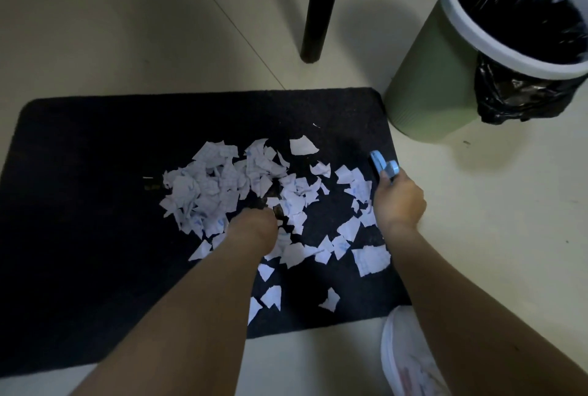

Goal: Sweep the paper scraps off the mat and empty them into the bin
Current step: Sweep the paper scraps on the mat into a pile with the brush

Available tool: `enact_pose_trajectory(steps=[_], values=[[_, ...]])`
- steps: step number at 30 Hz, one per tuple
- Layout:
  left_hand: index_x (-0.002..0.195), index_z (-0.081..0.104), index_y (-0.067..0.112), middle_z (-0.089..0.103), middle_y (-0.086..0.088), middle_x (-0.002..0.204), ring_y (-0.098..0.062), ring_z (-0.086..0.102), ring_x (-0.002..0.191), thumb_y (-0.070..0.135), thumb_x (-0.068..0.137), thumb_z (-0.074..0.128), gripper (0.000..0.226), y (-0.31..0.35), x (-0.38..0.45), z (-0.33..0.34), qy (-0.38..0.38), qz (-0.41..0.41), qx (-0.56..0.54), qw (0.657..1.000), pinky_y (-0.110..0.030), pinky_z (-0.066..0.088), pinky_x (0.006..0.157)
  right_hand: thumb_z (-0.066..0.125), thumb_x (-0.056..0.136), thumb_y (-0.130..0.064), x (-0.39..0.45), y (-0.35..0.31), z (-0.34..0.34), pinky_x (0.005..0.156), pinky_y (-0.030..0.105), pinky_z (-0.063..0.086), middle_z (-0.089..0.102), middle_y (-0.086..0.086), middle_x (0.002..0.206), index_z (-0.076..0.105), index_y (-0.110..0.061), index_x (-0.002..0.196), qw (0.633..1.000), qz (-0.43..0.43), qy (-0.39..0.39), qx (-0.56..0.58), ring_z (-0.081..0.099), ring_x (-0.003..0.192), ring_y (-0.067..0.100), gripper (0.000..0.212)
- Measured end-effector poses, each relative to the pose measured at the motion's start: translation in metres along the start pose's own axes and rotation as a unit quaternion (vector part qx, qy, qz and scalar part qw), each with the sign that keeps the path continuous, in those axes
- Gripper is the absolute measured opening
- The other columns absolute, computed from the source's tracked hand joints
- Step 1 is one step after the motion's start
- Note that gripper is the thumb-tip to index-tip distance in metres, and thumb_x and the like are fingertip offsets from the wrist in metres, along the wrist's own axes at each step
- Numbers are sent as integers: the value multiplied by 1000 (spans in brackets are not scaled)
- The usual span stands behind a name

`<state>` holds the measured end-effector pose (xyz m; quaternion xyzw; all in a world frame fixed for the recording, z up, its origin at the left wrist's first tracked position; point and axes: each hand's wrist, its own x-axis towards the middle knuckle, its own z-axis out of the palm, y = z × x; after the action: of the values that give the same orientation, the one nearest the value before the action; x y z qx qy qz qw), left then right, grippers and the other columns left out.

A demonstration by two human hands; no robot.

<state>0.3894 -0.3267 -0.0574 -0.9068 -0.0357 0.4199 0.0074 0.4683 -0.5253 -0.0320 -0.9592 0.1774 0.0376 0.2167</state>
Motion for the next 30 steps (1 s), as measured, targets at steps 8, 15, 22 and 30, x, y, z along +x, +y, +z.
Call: enact_pose_trajectory(steps=[8,15,22,30], values=[[149,14,-6,45,-18,142,-29,49,127,9,100,39,57,-7,15,-8,-84,-3,-22,996,-34,42,102,40,100,-27,-33,-35,27,58,26,33,59,3,74,60,-9,113,998,-48,-44,9,53,65,21,30],[151,16,-1,42,-16,145,-28,47,128,9,100,38,57,-9,18,-6,-112,12,-22,993,-33,42,103,44,99,-31,-29,-44,21,45,23,27,47,-8,57,65,-5,103,997,-33,14,74,42,47,9,34],[143,34,1,51,-10,128,-24,52,111,9,99,39,45,-13,20,-7,-119,18,-51,991,-32,43,100,36,101,-30,-15,-28,16,60,26,35,64,11,81,62,-4,106,1000,1,7,19,58,71,27,37],[138,41,0,49,-14,136,-26,54,113,5,98,39,40,-10,13,-11,-101,28,-25,994,-33,45,98,47,98,-32,-61,-46,32,40,21,25,45,-7,55,51,-15,69,990,-64,-109,67,43,46,13,33]])
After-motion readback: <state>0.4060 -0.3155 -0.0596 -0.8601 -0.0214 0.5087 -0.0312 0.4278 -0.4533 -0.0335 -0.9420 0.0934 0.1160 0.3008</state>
